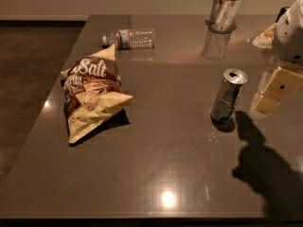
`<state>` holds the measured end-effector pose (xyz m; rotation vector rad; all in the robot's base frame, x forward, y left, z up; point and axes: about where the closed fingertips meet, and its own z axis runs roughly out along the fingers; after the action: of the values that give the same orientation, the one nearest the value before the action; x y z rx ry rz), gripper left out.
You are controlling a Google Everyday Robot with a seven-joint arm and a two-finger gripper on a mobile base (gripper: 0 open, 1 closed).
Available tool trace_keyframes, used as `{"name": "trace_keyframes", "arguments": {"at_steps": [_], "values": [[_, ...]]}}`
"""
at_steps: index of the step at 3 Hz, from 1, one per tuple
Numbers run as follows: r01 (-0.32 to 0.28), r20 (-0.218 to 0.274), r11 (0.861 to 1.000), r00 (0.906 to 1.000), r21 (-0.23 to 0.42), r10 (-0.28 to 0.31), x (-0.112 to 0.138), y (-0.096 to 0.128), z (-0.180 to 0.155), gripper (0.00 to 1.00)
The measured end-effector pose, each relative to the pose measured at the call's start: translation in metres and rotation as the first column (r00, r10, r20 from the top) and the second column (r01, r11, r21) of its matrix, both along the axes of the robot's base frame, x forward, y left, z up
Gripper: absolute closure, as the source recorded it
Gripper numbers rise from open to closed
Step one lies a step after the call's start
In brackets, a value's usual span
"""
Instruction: Move redbull can near brown chip bag
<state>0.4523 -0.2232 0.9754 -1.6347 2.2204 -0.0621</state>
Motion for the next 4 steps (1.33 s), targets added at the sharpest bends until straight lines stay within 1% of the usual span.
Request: {"name": "trace_keyframes", "arguments": {"at_steps": [1,2,3,4], "values": [[0.021,-0.001,0.999,0.9998,0.049,-0.02,0.013,-0.005,-0.01,0.0],[0.043,-0.021,0.992,0.999,0.118,-0.041,0.022,-0.008,-0.029,0.0],[0.058,-0.048,0.986,0.9975,0.156,-0.051,0.027,-0.003,-0.047,0.0],[0.055,-0.083,0.976,0.9958,0.211,-0.038,0.029,0.018,-0.06,0.02]]}}
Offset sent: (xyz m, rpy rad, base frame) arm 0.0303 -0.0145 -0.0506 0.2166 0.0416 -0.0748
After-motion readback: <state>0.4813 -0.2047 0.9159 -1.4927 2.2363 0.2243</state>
